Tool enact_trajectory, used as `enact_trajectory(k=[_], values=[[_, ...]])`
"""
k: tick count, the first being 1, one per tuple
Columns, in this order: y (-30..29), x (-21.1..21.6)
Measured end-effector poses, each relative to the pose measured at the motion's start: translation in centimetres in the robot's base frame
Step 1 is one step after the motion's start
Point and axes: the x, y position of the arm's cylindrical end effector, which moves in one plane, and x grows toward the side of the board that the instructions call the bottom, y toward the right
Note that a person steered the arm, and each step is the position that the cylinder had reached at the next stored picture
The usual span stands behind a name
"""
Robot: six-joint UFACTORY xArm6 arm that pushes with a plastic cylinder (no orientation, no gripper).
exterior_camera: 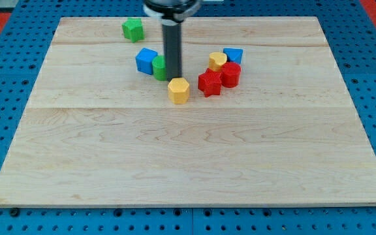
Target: Push the blue cube into the green star
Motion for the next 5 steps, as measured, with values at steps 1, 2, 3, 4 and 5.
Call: enact_trajectory(k=[1,2,3,4,5], values=[[-1.5,-3.2],[-1.5,-4.3],[-2.2,-0.6],[-6.6,-0.4],[-7.1,-4.0]])
